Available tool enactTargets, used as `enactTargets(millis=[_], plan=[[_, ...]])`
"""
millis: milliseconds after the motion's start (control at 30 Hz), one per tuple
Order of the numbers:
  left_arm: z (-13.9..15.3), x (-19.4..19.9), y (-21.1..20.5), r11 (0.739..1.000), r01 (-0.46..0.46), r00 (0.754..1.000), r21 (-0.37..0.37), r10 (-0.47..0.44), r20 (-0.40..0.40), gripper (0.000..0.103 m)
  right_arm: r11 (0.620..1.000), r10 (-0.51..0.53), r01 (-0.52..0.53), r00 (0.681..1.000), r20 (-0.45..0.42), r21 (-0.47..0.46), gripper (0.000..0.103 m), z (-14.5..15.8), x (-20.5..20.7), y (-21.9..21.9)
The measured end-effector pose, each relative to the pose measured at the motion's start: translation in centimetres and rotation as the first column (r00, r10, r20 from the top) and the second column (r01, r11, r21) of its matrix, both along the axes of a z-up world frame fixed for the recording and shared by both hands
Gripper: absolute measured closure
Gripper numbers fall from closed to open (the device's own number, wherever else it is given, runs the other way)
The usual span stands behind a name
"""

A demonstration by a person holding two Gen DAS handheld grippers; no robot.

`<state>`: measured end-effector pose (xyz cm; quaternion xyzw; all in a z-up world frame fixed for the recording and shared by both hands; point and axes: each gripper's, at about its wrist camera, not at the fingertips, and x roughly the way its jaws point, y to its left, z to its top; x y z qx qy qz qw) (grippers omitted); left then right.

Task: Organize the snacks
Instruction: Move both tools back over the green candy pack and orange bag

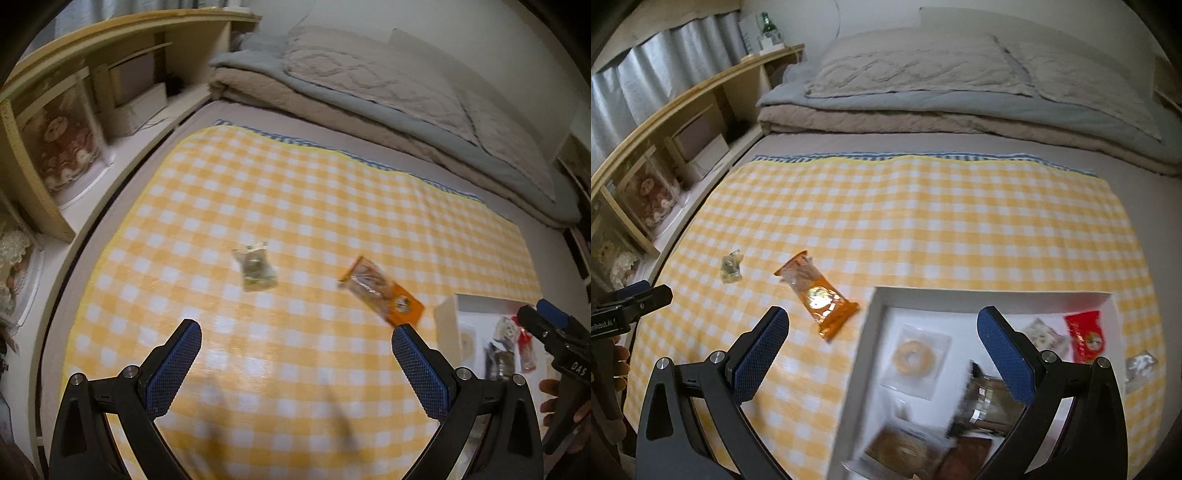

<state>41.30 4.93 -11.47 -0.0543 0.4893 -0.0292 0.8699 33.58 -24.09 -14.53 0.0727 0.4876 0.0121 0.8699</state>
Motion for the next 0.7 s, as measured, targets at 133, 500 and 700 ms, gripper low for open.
enactTargets(millis=[133,500,700], plan=[[-0.5,0.6,1.6,0.999,-0.031,0.999,0.008,0.032,-0.003,0.0,1.0,0.005,-0.005,1.0,-0.011,0.023,0.0,-1.1,1.6,1.7],[-3.6,4.1,4.4,0.995,-0.092,0.995,0.035,0.09,0.038,0.0,0.999,-0.043,0.042,0.999,-0.025,-0.009,0.0,-4.1,5.9,4.1],[-7.7,8.9,2.8,0.995,-0.089,0.996,0.047,0.09,-0.021,0.0,0.994,-0.021,0.01,0.995,-0.101,-0.109,0.0,-6.9,8.2,4.6]])
